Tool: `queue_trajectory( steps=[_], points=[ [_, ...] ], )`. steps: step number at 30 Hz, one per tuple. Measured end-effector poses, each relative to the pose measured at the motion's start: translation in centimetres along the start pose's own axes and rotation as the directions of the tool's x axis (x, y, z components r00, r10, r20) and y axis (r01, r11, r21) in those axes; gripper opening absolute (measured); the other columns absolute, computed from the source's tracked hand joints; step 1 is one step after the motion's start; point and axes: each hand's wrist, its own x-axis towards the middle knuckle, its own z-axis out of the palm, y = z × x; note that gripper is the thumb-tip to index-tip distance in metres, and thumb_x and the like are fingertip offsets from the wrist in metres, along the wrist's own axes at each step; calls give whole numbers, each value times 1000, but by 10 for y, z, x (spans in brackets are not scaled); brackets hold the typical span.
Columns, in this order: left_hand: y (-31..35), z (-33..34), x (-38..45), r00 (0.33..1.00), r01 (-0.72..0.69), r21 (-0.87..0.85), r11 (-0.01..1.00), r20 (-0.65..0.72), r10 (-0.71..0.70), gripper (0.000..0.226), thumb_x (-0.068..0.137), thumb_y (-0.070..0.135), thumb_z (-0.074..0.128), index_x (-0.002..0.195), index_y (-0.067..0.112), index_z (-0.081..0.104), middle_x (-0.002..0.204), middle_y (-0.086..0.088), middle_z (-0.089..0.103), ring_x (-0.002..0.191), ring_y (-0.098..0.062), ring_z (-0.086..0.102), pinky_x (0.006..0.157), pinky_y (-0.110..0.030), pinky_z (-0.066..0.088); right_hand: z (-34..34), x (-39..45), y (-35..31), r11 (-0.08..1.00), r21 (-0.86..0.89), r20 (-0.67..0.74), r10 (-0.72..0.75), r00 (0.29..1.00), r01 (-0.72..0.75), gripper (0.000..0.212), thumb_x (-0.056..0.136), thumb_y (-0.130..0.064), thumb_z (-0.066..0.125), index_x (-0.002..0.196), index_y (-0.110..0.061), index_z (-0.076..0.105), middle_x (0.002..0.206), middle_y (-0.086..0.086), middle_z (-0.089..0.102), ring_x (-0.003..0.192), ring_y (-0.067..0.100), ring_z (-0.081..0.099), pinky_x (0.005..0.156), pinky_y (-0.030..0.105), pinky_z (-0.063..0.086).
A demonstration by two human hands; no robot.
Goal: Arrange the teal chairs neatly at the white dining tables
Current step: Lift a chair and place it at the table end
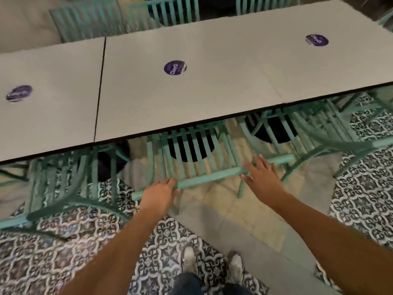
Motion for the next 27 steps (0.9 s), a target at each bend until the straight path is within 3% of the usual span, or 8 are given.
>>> queue_trajectory(
  steps=[8, 14, 17, 21, 27],
  points=[
    [-1, -9, 2, 1000, -18, -3, 1000, -12, 18, 30, 102, 40, 36, 121, 22, 49, 112, -2, 61, 100, -29, 58, 69, -34, 33, 4, 13, -4, 997, 79, -79, -12, 997, 18, 36, 98, -41, 43, 130, -27, 54, 138, 4, 44, 143, 25, 18, 109, 71, 7],
    [5, -12, -2, 1000, 3, -50, 999, -18, -4, 29, 102, 40, 35, 119, 22, 51, 106, 2, 59, 98, -22, 57, 73, -33, 41, -5, 9, -8, 998, 64, -47, 18, 999, -15, 43, 99, -43, 40, 139, -27, 44, 143, 1, 38, 142, 22, 19, 114, 62, 11],
    [15, -20, 3, 998, -18, -55, 998, -58, 15, 35, 100, 44, 36, 121, 22, 53, 113, 2, 57, 106, -23, 55, 87, -38, 44, -17, -9, -7, 996, 84, -89, 40, 995, -33, 49, 99, -42, 39, 144, -24, 37, 145, 2, 38, 141, 22, 23, 116, 54, 16],
    [74, -48, 17, 975, -196, 10, 981, -101, 196, 42, 100, 40, 37, 137, 20, 46, 131, -1, 53, 119, -24, 51, 97, -38, 42, -33, -53, 30, 972, 170, -134, 185, 974, -161, 51, 101, -40, 33, 149, -24, 27, 154, 2, 29, 143, 24, 23, 118, 47, 15],
    [210, -90, 30, 854, -472, 139, 871, -176, 490, 37, 98, 37, 45, 130, 19, 53, 123, 2, 57, 112, -20, 54, 92, -36, 47, -59, -119, 139, 896, 299, -266, 408, 873, -328, 49, 99, -39, 42, 143, -20, 38, 148, 5, 38, 134, 27, 36, 111, 41, 29]
  ],
)
